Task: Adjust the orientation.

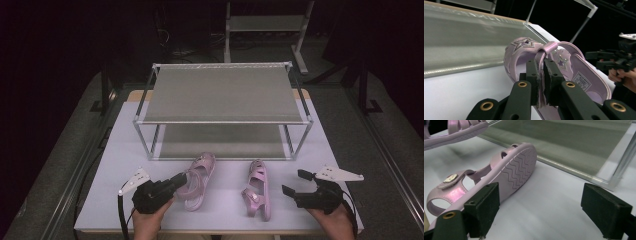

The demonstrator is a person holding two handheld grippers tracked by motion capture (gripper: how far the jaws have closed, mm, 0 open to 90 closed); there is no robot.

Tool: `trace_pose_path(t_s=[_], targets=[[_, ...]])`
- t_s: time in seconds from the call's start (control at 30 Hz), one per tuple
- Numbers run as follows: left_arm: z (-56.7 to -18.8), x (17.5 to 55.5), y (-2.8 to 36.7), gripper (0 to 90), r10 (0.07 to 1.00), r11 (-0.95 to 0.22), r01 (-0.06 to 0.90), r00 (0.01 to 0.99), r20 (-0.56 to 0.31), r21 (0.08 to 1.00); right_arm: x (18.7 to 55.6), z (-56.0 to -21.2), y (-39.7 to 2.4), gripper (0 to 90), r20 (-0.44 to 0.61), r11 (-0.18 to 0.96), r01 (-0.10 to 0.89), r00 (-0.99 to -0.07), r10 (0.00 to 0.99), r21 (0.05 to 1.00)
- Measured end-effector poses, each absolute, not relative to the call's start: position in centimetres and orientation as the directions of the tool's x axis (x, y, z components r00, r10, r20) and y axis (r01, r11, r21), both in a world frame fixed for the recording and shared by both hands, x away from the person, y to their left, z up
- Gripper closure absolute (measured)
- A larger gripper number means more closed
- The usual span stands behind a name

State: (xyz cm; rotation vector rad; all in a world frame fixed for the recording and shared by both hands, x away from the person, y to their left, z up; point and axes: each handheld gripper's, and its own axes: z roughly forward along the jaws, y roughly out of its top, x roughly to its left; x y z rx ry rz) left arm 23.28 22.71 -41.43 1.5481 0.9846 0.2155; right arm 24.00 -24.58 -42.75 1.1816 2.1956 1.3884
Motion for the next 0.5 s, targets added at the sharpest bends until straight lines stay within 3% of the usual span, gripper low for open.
trace_pose_path(t_s=[0.5], targets=[[-42.4,26.8,21.5,83.6,0.716,0.169,0.420,0.569,-0.403,0.892,24.0,-42.8,-24.6,15.0,0.198,0.187,0.490,-0.630,0.751,0.852]])
